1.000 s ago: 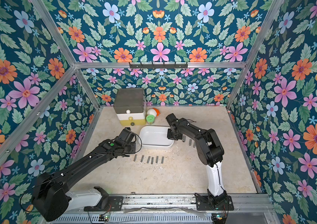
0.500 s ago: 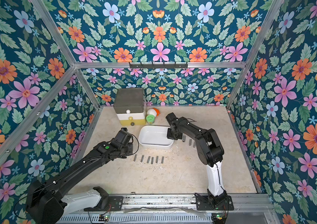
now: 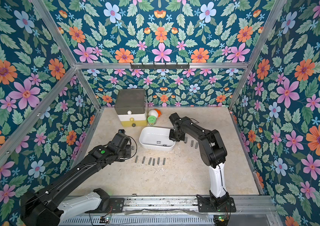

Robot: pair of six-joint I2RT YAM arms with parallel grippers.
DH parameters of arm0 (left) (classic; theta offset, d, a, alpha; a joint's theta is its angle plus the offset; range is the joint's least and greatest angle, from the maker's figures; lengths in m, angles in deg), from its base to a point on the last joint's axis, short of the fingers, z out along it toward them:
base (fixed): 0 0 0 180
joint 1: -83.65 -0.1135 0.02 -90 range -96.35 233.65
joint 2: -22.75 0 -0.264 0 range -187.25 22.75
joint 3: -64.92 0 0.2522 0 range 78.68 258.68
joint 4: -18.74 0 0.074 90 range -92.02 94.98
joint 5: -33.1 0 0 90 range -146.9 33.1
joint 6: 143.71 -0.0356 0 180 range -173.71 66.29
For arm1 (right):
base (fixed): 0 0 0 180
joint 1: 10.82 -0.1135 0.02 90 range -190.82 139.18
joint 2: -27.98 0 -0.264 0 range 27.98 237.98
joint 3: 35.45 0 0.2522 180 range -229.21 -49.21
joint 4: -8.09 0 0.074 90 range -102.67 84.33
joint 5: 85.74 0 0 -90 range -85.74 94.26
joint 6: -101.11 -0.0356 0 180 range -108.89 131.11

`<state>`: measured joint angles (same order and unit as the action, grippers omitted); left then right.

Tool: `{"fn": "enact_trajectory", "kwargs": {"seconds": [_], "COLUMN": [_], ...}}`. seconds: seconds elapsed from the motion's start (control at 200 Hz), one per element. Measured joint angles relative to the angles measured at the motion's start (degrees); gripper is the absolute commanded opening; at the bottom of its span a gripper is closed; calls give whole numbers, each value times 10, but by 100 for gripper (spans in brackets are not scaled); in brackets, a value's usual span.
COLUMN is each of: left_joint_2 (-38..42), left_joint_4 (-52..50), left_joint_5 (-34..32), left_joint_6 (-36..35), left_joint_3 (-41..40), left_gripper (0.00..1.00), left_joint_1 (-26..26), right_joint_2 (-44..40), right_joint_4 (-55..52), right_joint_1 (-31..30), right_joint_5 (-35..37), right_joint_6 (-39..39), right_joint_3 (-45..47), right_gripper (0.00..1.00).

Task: Take out the socket from the storage box
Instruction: Adjust the storage box at the center of the board.

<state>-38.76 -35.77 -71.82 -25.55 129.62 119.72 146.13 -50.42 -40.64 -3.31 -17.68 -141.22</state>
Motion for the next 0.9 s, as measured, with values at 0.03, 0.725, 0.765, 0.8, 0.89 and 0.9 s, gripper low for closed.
{"fn": "enact_trajectory", "kwargs": {"seconds": [0.03,0.725,0.765,0.8,0.89,0.9], "left_joint_2": [3,18,18,19,18,18], "left_joint_4": [0,11,11,13,13,13], "left_joint_5": [-1,-1,-1,-1,-1,-1], "left_joint_6": [0,-11,-11,-11,-11,-11], "left_joint_3": [-1,-19,-19,-19,-20,-20], "left_gripper": [49,51,51,51,51,51], "left_joint_1": [0,0,0,0,0,0], "right_joint_2": [-1,7,11,14,21,22], "right_joint_4": [-3,-81,-85,-88,-95,-96], "right_joint_1": [2,25,25,25,23,22], "right_joint_5": [-4,-21,-16,-11,0,2], "right_joint_6": [0,6,8,11,15,15], "right_joint_3": [-2,-59,-66,-73,-86,-88], "right_gripper": [0,0,0,0,0,0]}}
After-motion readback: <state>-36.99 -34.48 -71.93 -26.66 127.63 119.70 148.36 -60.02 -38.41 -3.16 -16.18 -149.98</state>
